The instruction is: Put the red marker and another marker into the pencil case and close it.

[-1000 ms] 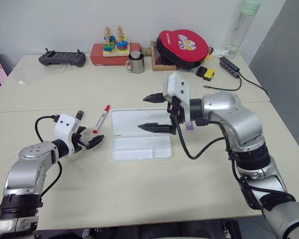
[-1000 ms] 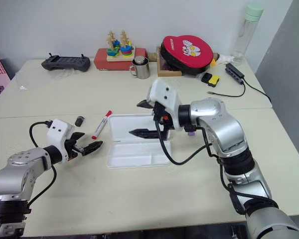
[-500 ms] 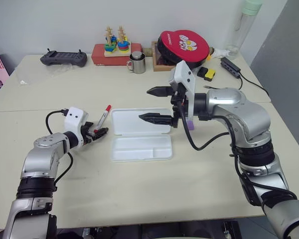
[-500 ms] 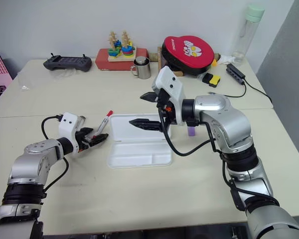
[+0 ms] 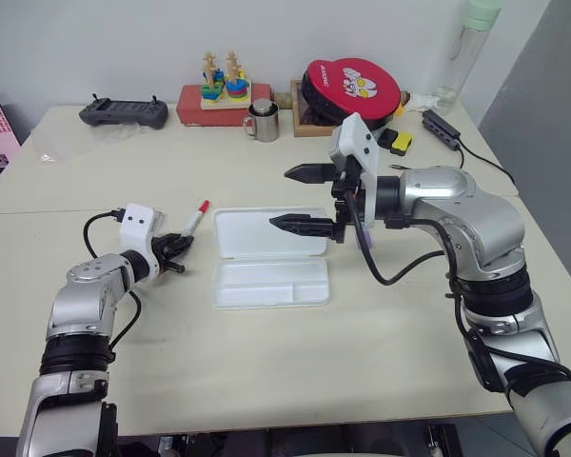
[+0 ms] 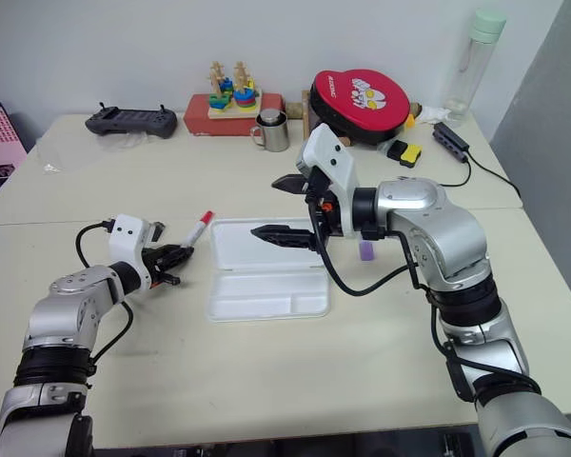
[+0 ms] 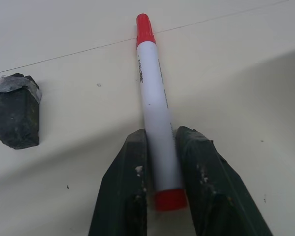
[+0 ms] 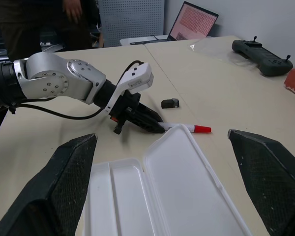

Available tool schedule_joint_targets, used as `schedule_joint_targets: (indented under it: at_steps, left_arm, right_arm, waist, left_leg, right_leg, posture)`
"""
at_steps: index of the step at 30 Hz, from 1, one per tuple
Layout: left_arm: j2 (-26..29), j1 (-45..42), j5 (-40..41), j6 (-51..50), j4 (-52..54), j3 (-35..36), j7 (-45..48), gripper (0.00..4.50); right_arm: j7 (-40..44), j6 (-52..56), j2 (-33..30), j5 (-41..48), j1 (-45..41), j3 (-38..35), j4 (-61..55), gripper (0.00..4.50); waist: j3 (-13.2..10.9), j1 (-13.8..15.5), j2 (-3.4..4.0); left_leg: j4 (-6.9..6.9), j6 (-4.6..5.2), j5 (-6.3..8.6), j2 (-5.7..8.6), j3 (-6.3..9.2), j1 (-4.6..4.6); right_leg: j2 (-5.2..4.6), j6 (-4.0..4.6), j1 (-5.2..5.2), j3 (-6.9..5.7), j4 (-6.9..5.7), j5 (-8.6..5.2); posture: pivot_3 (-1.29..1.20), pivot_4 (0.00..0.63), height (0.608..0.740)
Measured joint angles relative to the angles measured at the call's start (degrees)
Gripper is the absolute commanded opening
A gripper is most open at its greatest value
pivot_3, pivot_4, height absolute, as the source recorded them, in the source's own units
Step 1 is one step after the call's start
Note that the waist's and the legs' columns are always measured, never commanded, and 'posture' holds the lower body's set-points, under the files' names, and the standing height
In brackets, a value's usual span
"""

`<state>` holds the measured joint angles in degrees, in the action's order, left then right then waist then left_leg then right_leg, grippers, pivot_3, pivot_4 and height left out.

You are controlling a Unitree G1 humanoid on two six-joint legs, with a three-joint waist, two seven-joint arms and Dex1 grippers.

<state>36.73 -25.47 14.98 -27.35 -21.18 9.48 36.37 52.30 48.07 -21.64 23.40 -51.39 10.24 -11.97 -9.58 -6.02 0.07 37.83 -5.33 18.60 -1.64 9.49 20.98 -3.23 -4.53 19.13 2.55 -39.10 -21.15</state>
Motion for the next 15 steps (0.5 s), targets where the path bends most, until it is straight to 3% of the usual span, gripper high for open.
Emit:
schedule_joint_targets:
  at_steps: [10,15]
  left_arm:
    - [-1.7,-1.2,0.4,7.5,-3.8,0.0,1.1,0.45]
    - [0.4,-6.6,10.1,8.6,7.3,1.2,15.7,0.45]
  right_arm:
    - [0.6,-0.3,-3.3,1.7,0.0,-0.9,-0.3,4.50]
    - [4.3,-0.3,-10.5,4.4,0.8,-4.0,-1.7,4.50]
  waist:
    - [0.0,0.7,0.05]
    - [0.0,1.1,-0.08]
  left_leg:
    - [0.01,0.00,0.00,0.00,0.00,0.03]
    - [0.19,-0.02,-0.01,0.00,0.15,0.79]
  right_leg:
    - [-0.01,0.01,0.02,0.00,0.01,0.00]
    - [0.00,0.01,0.44,-0.24,0.03,0.00]
  posture:
    - [0.00,0.150,0.740]
    - [0.00,0.150,0.740]
